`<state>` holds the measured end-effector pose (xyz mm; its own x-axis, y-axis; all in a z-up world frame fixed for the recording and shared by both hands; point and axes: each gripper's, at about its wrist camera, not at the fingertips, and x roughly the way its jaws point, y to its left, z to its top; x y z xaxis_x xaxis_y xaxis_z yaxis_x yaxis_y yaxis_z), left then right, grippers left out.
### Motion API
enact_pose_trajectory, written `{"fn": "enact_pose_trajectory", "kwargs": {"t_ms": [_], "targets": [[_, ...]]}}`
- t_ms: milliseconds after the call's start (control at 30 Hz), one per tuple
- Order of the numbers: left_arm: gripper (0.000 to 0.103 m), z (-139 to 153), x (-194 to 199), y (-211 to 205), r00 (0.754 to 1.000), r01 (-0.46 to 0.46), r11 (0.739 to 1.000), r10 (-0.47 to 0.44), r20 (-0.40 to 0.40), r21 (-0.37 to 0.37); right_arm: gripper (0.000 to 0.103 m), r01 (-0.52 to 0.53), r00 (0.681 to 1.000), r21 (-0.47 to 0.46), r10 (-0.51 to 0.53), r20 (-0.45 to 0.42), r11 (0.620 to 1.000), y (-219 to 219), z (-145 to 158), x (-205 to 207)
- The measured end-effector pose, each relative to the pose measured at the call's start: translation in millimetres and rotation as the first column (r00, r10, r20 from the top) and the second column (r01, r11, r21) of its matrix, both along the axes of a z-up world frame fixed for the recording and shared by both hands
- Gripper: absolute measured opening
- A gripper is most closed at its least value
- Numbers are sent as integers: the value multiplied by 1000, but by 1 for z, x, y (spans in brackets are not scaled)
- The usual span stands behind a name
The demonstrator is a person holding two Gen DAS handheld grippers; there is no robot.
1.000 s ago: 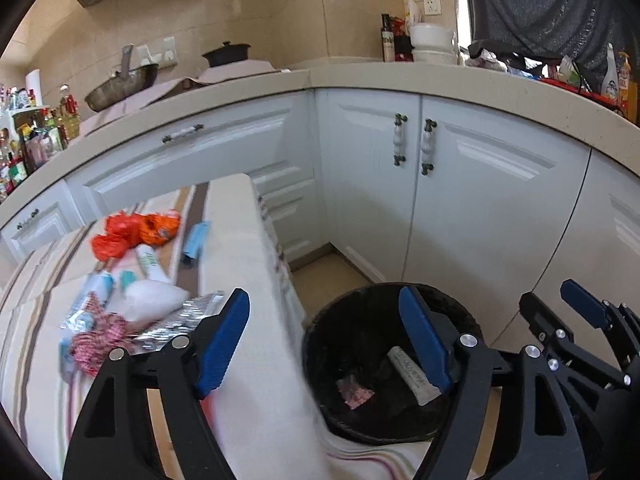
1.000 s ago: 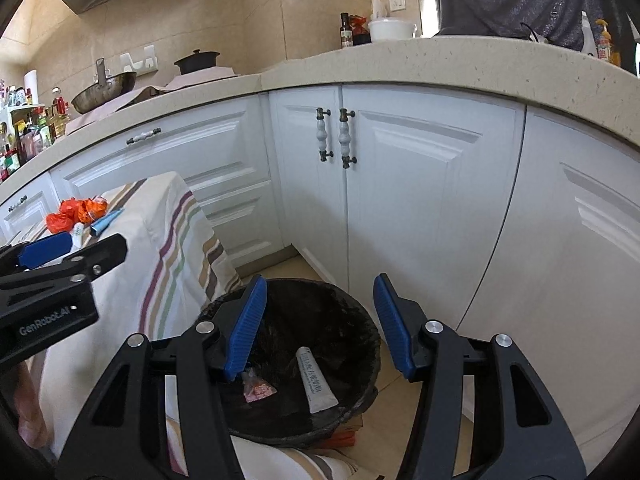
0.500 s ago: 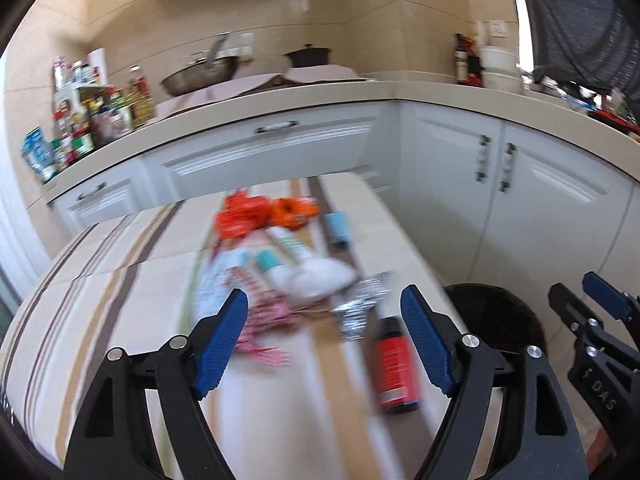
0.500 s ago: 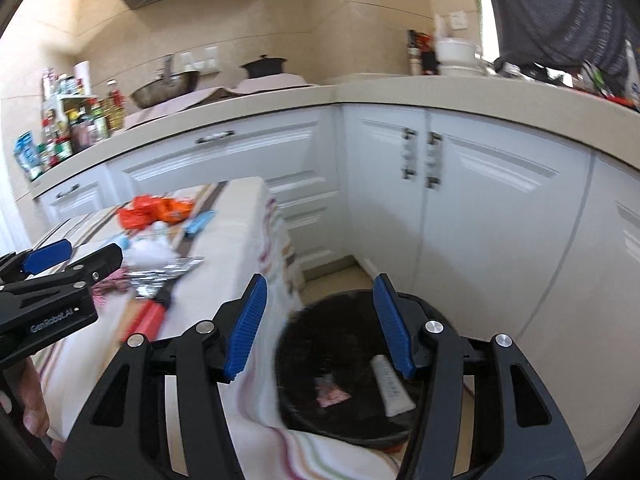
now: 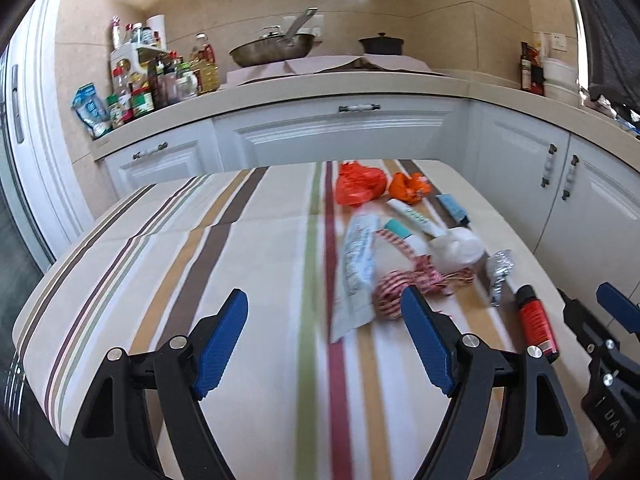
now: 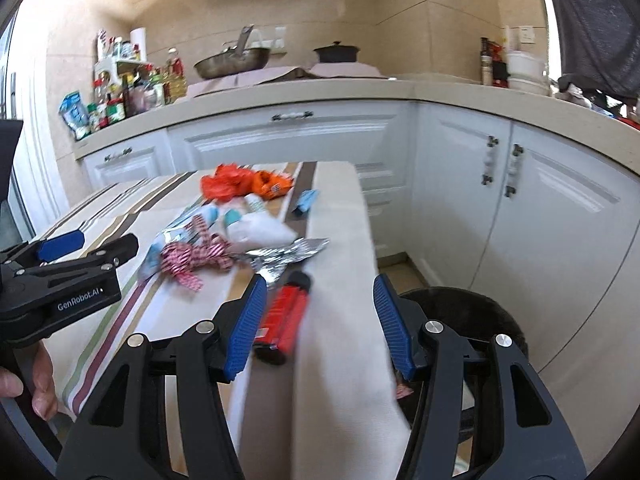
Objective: Collect trash
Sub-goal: 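Return to the table and grasp the red spray can with the right gripper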
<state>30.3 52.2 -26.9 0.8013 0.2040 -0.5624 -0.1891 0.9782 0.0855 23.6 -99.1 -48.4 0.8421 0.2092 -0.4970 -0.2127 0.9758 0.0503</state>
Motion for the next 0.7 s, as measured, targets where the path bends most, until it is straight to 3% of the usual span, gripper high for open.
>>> {"fn": "enact_pose_trajectory", "kwargs": {"t_ms": [300,367,467,567,700], "targets": [[77,-7,-2,12,1000,1,1000,-1,-18,-30,51,1,997,-37,-4,-72,999,19,-14,8],[77,-8,-2,14,1000,0,999,-1,-20,-37,43,0,996,-42,-4,-84,999,20,-17,11],[77,-10,-2,15,1000,1,999,-2,-25,-43,37,2,995,-40,-6,-104,999,20,-22,12],[77,-11,-2,13,1000,7,999,-8,-26,-40,23,5,994,-32,-9,-110,999,18,-26,13],[77,-11,-1,10,999,15,999,-16,-28,-38,23,11,995,-28,-14,-97,1000,15,-27,12]]}}
